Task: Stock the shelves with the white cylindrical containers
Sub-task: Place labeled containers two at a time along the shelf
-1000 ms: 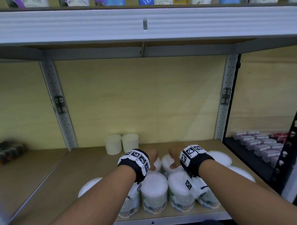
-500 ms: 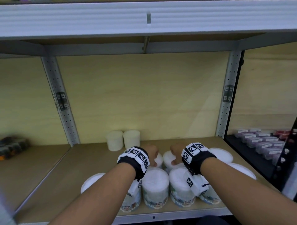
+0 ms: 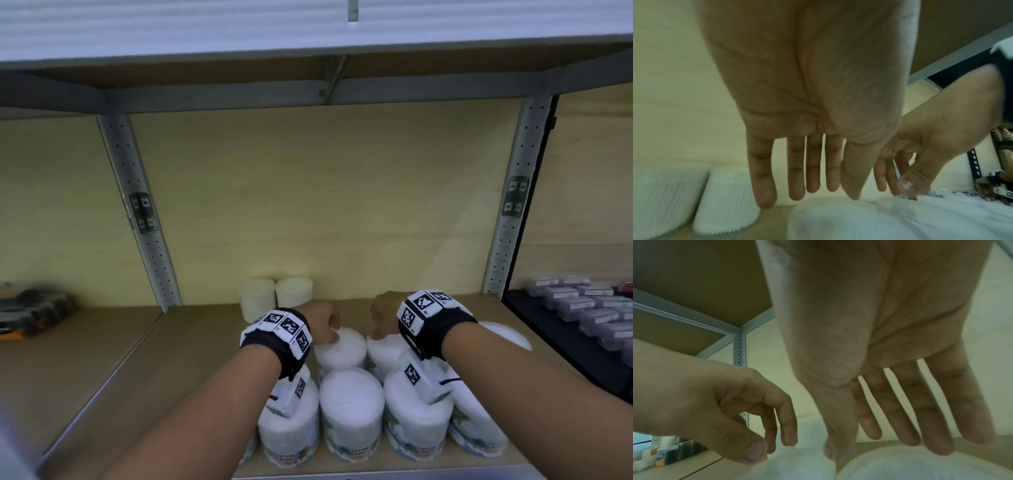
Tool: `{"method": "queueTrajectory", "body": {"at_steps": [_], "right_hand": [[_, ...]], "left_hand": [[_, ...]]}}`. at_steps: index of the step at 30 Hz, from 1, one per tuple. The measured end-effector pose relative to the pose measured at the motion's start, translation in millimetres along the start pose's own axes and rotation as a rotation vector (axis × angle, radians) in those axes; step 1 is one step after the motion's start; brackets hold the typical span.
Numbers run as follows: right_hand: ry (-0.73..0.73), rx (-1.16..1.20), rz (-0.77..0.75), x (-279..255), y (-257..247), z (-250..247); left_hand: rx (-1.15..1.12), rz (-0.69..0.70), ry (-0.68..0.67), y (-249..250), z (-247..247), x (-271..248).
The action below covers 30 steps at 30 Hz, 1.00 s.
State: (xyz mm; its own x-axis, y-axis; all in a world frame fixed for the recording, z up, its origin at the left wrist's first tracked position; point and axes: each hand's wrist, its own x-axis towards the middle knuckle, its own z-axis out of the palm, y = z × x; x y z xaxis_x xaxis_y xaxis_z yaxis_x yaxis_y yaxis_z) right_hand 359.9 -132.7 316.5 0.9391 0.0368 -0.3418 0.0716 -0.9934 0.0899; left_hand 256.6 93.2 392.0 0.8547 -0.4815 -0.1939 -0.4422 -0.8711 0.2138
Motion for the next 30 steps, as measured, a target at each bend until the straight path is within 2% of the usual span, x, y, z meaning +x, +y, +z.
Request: {"method": "queueTrajectory", "body": {"at_steps": [2, 4, 6, 13, 20, 30], "right_hand": [[0.043, -0.011, -0.039, -11, -12, -12], [0.039, 0.039, -0.086, -59, -43, -41], [0.081, 0.089, -0.112, -68, -59, -59], [0.188, 0.155, -0.209, -32, -94, -83], [0.227, 0.133, -0.275, 7, -131, -99], [0.224, 0.126, -0.270, 56, -165, -96]], "left_hand": [[-0.022, -0.023, 0.000, -13, -5, 1], [-0.032, -0.043, 0.010, -28, -10, 2], [-0.028, -0.064, 0.024, -46, -16, 4], [-0.059, -0.164, 0.125, -105, -39, 19], [-0.071, -0.208, 0.231, -159, -47, 47], [-0.084, -0.263, 0.179, -202, -34, 80]]}}
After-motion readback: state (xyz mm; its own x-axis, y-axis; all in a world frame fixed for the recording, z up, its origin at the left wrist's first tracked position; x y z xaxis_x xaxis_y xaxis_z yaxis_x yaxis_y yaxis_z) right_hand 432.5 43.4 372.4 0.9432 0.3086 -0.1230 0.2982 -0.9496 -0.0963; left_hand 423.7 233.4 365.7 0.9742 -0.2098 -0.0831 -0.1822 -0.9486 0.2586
